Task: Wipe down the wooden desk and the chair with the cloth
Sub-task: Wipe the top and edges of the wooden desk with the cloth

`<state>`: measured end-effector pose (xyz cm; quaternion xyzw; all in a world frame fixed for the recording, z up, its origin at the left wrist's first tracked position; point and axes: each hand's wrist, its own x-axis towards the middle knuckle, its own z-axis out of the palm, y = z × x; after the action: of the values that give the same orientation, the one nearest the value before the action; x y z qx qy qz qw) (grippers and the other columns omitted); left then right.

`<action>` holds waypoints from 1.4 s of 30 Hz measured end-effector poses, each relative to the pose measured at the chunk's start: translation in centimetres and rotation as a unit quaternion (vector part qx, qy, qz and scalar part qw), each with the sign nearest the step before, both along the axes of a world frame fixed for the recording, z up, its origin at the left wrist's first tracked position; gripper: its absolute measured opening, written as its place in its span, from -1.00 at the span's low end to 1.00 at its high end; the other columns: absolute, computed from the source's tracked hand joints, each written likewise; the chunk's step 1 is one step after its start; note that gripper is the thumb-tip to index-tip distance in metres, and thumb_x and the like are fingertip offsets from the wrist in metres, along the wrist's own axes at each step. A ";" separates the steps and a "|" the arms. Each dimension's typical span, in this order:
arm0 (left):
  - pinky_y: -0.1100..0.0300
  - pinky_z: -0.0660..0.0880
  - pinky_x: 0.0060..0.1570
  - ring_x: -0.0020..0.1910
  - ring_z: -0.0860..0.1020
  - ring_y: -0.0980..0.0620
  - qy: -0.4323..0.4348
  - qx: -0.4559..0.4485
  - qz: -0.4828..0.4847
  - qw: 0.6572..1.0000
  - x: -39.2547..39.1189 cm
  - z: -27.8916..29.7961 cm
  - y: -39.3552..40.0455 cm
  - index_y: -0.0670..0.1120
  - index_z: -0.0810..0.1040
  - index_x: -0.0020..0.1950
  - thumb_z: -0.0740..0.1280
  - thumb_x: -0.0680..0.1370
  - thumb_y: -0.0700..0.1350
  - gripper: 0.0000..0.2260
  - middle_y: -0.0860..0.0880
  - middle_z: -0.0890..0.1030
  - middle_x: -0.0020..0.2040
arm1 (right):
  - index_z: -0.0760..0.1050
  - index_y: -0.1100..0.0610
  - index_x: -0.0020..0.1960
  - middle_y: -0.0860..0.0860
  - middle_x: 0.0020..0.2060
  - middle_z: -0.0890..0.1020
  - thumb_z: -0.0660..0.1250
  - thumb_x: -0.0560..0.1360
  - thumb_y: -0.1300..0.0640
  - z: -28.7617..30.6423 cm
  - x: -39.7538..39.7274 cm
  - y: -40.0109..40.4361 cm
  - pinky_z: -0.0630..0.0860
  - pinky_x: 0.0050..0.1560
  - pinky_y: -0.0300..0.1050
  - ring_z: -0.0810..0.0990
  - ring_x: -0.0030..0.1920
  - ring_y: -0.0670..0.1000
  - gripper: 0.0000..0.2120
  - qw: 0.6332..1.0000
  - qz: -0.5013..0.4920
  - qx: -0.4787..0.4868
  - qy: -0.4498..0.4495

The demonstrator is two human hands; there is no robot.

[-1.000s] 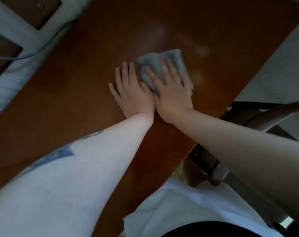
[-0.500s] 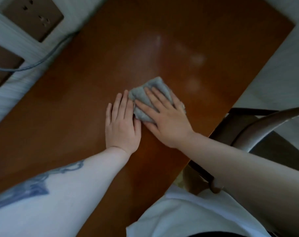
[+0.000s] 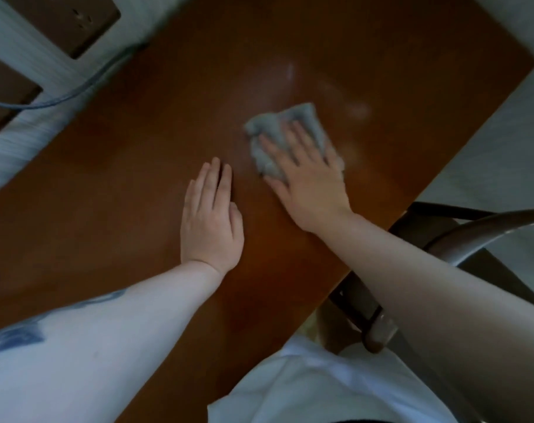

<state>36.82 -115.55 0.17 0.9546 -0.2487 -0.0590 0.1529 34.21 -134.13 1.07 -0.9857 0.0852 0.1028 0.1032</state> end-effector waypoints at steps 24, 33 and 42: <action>0.04 0.03 0.52 0.53 0.15 -0.07 -0.020 0.017 0.000 1.000 0.2 0.4 -0.1 -0.16 0.24 0.52 0.01 0.59 -0.09 -0.51 -0.13 0.25 0.53 | -0.10 -0.22 0.57 -0.06 0.58 -0.12 -0.01 0.65 -0.19 1.1 -1.5 -0.3 -0.28 0.50 0.06 -0.24 0.55 -0.07 -0.47 0.995 -0.074 0.067 0.014; 0.01 0.09 0.51 0.51 0.20 -0.06 0.011 -0.021 0.016 1.000 0.3 0.4 0.0 -0.19 0.31 0.48 0.02 0.58 -0.07 -0.52 -0.12 0.31 0.50 | -0.11 -0.24 0.57 -0.08 0.58 -0.13 -0.04 0.63 -0.23 1.6 0.2 2.4 -0.31 0.50 0.05 -0.24 0.55 -0.07 -0.46 0.992 0.114 0.049 0.023; 0.00 0.05 0.51 0.53 0.14 -0.01 0.004 -0.141 0.298 0.944 7.9 1.2 -1.2 -0.06 0.38 0.45 0.22 0.57 -0.21 -0.58 -0.01 0.29 0.52 | -0.21 -0.29 0.54 -0.12 0.56 -0.25 -0.12 0.61 -0.24 1.0 1.8 2.5 -0.44 0.45 0.00 -0.42 0.49 -0.14 -0.46 0.993 0.105 0.045 0.031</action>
<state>44.68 -116.70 1.36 0.9535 0.0422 0.0211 0.2978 36.05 -131.60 2.03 -0.9799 -0.0204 0.1476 0.1330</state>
